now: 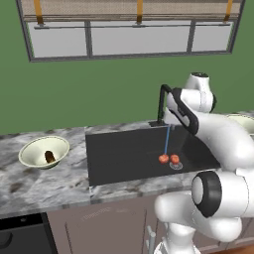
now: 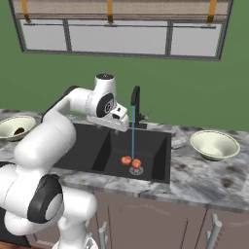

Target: Pick the peachs from the sink and place them in one bowl. Place the sweet potato in the other bowl. Then turn off the sink faucet.

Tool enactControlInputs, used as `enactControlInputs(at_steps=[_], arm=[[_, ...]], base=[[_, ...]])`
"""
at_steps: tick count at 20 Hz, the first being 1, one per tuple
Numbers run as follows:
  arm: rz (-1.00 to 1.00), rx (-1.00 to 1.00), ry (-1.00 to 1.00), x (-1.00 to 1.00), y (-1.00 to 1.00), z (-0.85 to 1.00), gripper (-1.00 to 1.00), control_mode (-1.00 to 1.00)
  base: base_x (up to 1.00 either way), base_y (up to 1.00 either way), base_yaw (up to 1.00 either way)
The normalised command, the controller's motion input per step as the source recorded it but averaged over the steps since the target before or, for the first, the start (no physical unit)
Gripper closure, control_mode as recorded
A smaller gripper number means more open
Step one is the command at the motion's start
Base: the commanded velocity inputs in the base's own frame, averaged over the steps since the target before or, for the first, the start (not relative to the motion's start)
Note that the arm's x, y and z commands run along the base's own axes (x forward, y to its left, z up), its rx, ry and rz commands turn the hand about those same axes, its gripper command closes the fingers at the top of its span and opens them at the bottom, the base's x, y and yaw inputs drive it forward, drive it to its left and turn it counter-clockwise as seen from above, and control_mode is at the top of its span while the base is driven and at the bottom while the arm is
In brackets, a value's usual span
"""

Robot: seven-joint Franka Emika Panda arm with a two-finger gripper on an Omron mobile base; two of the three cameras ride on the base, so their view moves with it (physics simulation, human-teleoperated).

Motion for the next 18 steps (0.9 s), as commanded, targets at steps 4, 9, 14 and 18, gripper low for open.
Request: enactControlInputs(at_steps=[4, 9, 14, 18], arm=[[0.03, 0.02, -0.39, -0.5, -0.58, -0.26, -1.0, -1.0], [0.01, 0.0, -0.27, -0.24, -0.29, -0.24, -1.0, -1.0], [0.0, -0.02, 0.07, 0.03, -0.01, -0.22, -1.0, -1.0], [0.0, -0.09, 0.08, 0.07, -0.03, -0.18, -1.0, -1.0]], base=[[0.0, 0.0, 0.0], [0.0, 0.0, 0.0], [0.0, 0.0, 0.0], [0.0, 0.0, 0.0]])
